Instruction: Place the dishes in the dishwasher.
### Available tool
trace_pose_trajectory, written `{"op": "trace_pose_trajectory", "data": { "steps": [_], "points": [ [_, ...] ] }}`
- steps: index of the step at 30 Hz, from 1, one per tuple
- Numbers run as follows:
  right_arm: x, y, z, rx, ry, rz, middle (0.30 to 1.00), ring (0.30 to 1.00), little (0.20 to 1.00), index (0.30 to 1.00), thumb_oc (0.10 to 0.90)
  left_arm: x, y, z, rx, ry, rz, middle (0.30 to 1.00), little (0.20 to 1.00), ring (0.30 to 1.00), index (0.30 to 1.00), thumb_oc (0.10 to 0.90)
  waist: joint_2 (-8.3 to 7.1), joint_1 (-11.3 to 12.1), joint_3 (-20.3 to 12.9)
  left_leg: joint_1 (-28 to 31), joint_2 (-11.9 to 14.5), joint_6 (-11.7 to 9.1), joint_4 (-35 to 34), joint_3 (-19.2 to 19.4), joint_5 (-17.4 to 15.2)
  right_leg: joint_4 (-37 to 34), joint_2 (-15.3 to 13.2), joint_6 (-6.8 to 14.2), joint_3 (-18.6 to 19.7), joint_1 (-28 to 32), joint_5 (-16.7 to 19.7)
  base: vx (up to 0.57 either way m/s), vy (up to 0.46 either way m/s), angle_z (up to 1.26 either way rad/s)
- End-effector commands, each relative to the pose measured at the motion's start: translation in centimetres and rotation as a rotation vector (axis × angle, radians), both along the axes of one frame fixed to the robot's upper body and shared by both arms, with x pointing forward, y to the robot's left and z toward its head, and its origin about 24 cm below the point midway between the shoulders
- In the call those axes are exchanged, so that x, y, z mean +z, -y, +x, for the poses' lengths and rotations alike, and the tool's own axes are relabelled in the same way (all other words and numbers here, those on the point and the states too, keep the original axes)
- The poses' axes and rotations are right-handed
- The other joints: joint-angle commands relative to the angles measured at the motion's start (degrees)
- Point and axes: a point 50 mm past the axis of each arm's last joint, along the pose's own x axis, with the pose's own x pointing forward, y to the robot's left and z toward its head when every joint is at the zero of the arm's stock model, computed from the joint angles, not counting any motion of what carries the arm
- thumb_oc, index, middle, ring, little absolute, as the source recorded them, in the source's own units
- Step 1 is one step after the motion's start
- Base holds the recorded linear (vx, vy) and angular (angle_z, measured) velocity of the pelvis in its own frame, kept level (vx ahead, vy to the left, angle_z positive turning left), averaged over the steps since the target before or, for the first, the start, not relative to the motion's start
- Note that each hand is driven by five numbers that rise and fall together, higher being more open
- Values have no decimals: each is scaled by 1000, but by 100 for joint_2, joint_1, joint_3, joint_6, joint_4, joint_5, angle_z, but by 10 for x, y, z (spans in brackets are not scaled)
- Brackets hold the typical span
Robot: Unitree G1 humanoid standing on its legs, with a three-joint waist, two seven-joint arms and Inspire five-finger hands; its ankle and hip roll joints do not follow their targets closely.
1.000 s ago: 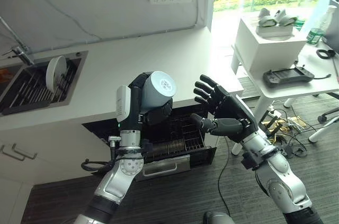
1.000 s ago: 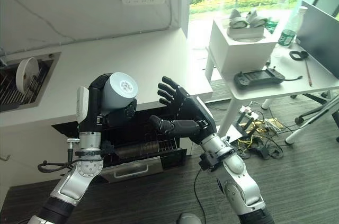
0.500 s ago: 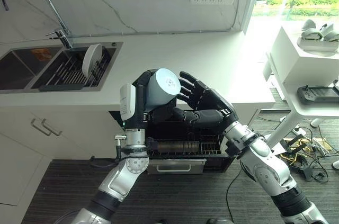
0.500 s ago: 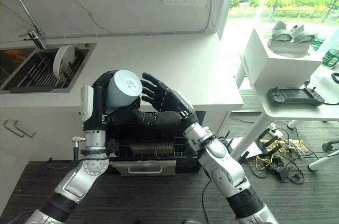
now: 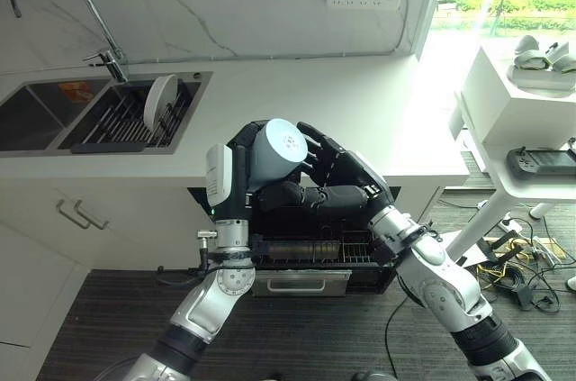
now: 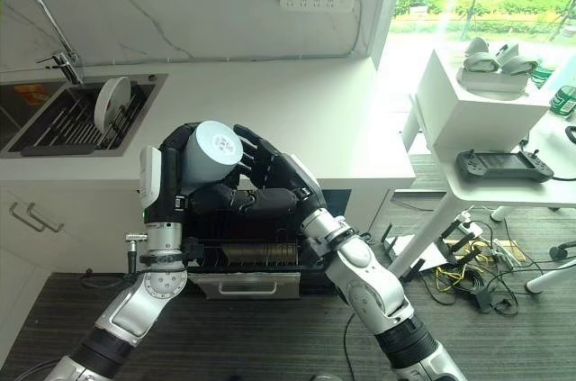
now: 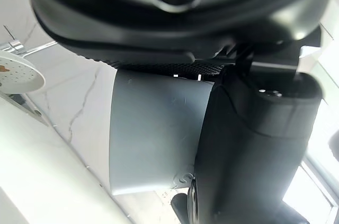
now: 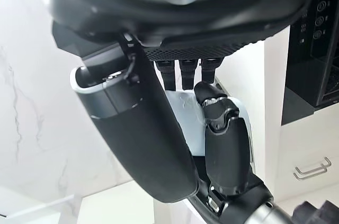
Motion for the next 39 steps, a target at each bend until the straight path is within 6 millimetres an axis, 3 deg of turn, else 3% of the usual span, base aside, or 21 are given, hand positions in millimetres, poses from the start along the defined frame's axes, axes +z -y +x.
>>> {"op": "trace_pose_trajectory", "data": {
  "steps": [1, 7, 15, 24, 35, 36, 39],
  "points": [
    [64, -20, 1, 45, 247, 191, 900, 900, 900, 900, 800, 49, 17, 12, -58, 225, -82, 300, 300, 300, 300, 400, -280, 126, -330, -221, 60, 183, 639, -92, -803, -829, -228, 615, 83, 448, 358, -43, -13, 10],
    [69, -30, 4, 4, 254, 187, 900, 900, 900, 900, 800, 38, 33, 16, -116, 150, -147, 300, 300, 300, 300, 400, -294, 115, -302, -231, 66, 198, 639, -54, -811, -829, -237, 616, 49, 434, 362, -28, -9, 2],
    [59, -49, 11, 7, 161, 188, 900, 900, 900, 900, 800, 38, 53, 9, -177, 193, -106, 300, 300, 300, 300, 400, -303, 198, -284, -231, 67, 196, 639, -74, -817, -829, -240, 592, 2, 463, 343, -13, -9, 0],
    [53, -70, 17, -28, 131, 117, 900, 900, 900, 900, 800, 42, 62, 9, -182, 252, -67, 300, 300, 300, 300, 400, -304, 270, -289, -237, 46, 216, 639, -110, -825, -829, -241, 565, -11, 476, 323, -7, 1, 0],
    [38, -88, 16, 58, 48, 71, 900, 900, 900, 900, 800, 35, 68, 8, -198, 226, -81, 300, 300, 300, 300, 400, -341, 300, -284, -248, 60, 207, 639, -88, -825, -829, -248, 554, -59, 488, 314, -9, -1, 2],
    [39, -88, 16, 55, 65, 64, 300, 300, 300, 300, 400, 33, 69, 8, -203, 207, -108, 300, 300, 300, 300, 400, -344, 307, -275, -249, 58, 211, 639, -87, -822, -829, -249, 549, -66, 490, 314, -31, -10, 0],
    [41, -92, 16, 59, 80, 43, 300, 300, 300, 300, 400, 33, 71, 6, -215, 204, -120, 300, 300, 300, 300, 400, -351, 333, -260, -249, 51, 214, 639, -104, -822, -829, -243, 543, -72, 498, 312, -3, -7, 1]
  ]
}}
